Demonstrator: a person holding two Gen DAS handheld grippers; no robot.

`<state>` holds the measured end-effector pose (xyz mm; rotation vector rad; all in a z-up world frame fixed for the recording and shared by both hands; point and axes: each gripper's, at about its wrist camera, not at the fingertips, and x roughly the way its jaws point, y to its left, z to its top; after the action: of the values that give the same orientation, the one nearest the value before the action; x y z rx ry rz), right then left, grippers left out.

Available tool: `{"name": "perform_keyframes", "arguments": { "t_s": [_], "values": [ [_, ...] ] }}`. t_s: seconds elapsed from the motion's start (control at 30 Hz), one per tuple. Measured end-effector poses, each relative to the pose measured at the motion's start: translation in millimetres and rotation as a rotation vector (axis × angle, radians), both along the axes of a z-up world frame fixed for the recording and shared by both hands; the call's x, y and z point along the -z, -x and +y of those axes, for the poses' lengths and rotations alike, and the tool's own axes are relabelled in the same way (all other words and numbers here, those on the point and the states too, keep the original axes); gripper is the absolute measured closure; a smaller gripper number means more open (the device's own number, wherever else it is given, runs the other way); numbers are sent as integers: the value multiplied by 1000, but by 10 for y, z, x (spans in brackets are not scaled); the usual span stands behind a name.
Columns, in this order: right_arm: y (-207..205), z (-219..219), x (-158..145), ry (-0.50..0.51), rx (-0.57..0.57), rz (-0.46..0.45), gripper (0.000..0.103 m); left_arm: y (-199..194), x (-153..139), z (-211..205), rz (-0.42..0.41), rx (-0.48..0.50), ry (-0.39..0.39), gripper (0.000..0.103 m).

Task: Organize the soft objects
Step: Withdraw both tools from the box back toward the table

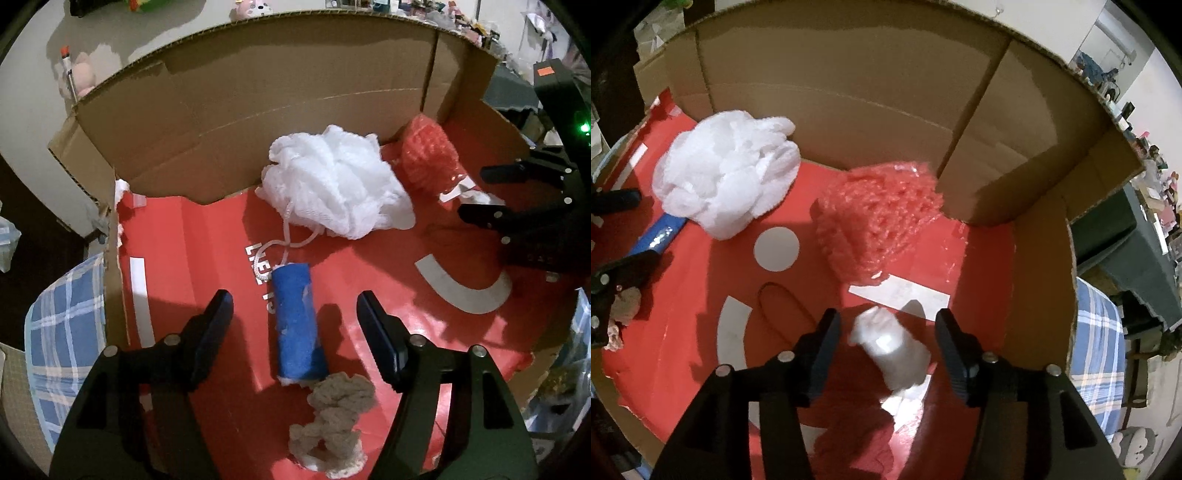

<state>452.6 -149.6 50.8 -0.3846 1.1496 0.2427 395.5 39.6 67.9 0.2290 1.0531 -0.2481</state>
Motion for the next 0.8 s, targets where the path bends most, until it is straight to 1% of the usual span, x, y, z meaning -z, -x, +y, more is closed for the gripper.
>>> {"name": "perform_keyframes", "arguments": {
  "t_s": [0.03,0.1,0.13,0.2,0.3,0.33,0.37,0.4,0.47,0.53,0.6,0.67,0.7,0.77,0.8],
  "values": [
    [12,-1,-27,-6,0,-7,45,24,-29,3,-1,1,7,35],
    [39,-7,-95,-20,0,-20,39,61,-93,-8,-18,3,9,35],
    [60,-9,-137,-21,1,-29,34,93,-139,-9,-34,4,9,35],
    [112,-19,-244,-17,3,-62,33,167,-226,-16,-51,4,22,35],
    [221,-41,-439,-42,8,-96,33,363,-401,-25,-95,6,54,35],
    [284,-46,-530,-51,6,-114,29,433,-464,-27,-115,9,60,35],
    [334,-49,-592,-55,2,-130,24,518,-536,-34,-140,12,66,35],
    [407,-54,-676,-58,-1,-153,22,627,-624,-42,-171,16,73,34],
    [580,-68,-851,-70,-10,-207,15,827,-770,-75,-228,35,108,28],
    [802,-48,-1030,-95,-16,-265,9,990,-923,-93,-285,45,139,28],
    [983,-90,-1168,-126,-24,-309,7,1215,-1093,-82,-350,39,167,24],
    [1192,-126,-1337,-151,-26,-369,0,1404,-1213,-123,-409,32,185,22],
    [1309,-132,-1420,-159,-26,-402,0,1551,-1261,-133,-443,27,196,21],
    [1573,-147,-1583,-197,-38,-462,0,1794,-1354,-138,-503,17,212,14],
    [1709,-178,-1674,-218,-44,-489,0,1947,-1401,-132,-541,9,225,13]
  ]
}}
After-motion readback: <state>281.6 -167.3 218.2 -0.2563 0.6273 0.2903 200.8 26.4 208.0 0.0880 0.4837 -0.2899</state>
